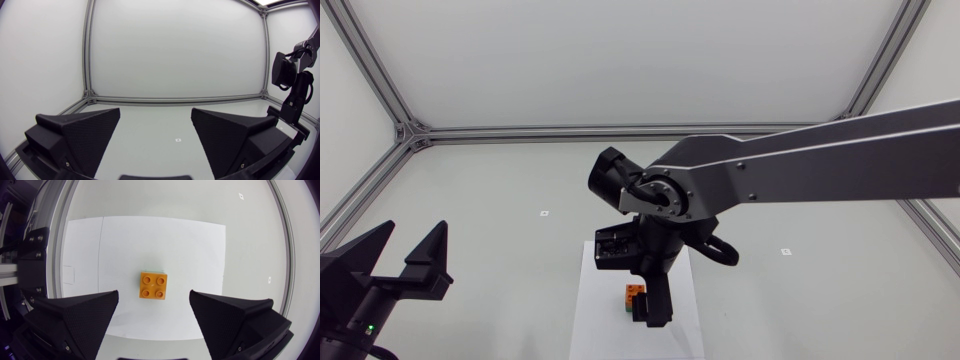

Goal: Pick up the orange 2x2 brick with the right arm and stack it on top of the green 2x2 brick in the center

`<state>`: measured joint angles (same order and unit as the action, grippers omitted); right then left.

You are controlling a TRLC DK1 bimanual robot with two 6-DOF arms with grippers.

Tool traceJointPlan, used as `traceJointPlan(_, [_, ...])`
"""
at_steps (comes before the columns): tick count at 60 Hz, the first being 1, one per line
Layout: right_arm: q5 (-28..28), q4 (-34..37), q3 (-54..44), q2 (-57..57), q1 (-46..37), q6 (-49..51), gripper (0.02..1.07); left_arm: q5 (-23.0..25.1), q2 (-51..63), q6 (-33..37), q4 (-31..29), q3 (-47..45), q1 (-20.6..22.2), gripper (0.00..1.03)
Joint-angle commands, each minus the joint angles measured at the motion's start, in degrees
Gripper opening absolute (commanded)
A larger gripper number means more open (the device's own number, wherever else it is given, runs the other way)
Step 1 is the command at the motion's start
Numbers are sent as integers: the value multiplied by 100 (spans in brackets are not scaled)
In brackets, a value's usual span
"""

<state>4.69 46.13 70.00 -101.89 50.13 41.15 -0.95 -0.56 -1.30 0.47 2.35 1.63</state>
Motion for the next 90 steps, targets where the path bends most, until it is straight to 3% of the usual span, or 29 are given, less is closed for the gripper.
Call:
traceJointPlan(1, [23,212,-197,424,-12,-10,103,16,-23,33,-65,-235,4,99])
traceJointPlan(14, [6,546,-425,1479,-214,-107,103,16,-23,33,-65,-235,13,99])
traceJointPlan(27, [146,458,-759,2683,-1269,-159,103,16,-23,33,-65,-235,4,99])
traceJointPlan(42, [261,-552,-1753,3975,-2965,-318,103,16,-23,33,-65,-235,4,99])
traceJointPlan(60, [955,-1484,-2605,4942,-4811,-485,103,16,-23,33,-65,-235,4,99])
traceJointPlan(69, [973,-2178,-3150,5346,-5277,-458,103,16,-23,33,-65,-235,4,99])
traceJointPlan(90, [709,-3708,-4407,6611,-5505,-1126,103,16,-23,33,-65,-235,4,99])
